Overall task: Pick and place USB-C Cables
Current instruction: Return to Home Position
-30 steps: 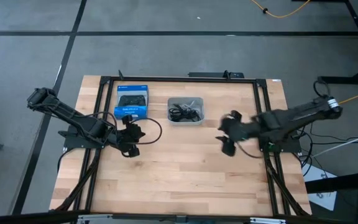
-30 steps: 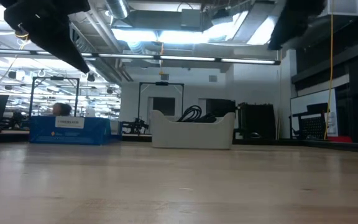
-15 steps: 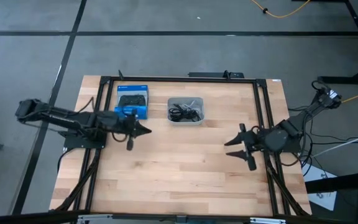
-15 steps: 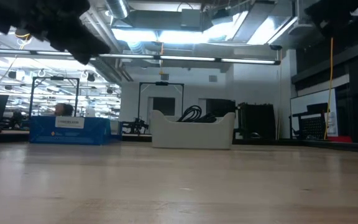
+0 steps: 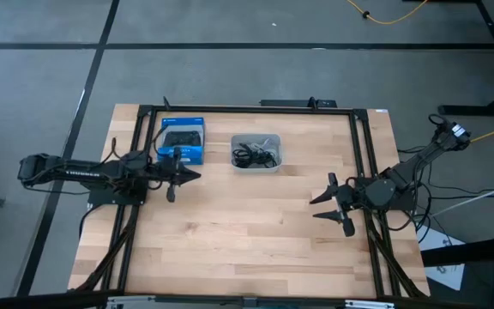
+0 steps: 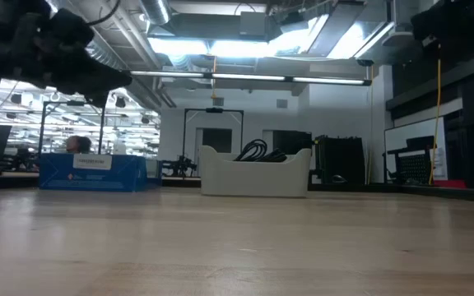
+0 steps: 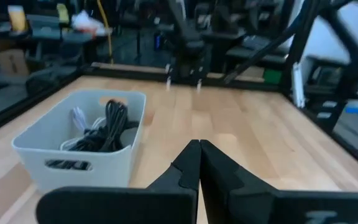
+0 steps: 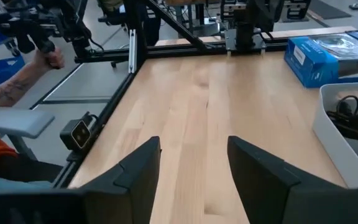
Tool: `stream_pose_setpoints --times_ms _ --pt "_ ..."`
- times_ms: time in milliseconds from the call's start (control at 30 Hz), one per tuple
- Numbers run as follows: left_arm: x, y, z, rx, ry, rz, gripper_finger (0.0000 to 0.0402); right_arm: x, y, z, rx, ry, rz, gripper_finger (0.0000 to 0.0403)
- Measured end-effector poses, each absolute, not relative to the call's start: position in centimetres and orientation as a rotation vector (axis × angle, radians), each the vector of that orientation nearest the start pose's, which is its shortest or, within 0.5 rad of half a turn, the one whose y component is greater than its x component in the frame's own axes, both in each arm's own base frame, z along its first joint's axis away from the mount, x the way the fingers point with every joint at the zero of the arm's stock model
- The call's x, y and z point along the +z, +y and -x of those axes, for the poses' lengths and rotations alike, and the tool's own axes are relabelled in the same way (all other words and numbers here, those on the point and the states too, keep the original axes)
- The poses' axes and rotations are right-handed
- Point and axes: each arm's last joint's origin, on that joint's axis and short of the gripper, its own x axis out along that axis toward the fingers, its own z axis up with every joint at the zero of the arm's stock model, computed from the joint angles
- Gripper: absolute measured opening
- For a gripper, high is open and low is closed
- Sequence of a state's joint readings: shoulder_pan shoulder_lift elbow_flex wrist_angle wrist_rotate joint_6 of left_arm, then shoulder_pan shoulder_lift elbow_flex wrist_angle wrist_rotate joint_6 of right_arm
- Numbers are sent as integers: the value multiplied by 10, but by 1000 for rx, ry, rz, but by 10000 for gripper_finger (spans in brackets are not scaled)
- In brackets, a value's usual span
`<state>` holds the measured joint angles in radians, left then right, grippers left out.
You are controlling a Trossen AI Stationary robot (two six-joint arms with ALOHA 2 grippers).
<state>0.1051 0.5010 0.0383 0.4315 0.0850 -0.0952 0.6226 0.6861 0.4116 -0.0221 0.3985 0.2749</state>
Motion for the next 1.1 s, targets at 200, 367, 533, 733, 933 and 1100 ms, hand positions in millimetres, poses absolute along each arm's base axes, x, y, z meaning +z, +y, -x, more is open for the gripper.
stream_pose_setpoints --times_ms 200,367,533,733,933,1100 --pt "166 11 -122 17 26 115 0 231 83 -135 189 286 -87 192" --pt "160 10 -115 28 90 124 0 231 83 -135 189 291 -64 192" --pt "165 10 -108 23 38 125 0 231 82 -135 167 283 -16 192" --pt "166 9 -99 30 38 121 0 230 80 -135 93 278 -7 192" --pt "180 8 -92 18 41 106 0 225 78 -133 86 327 19 192" --pt "180 8 -91 24 42 106 0 225 70 -124 22 347 -12 192"
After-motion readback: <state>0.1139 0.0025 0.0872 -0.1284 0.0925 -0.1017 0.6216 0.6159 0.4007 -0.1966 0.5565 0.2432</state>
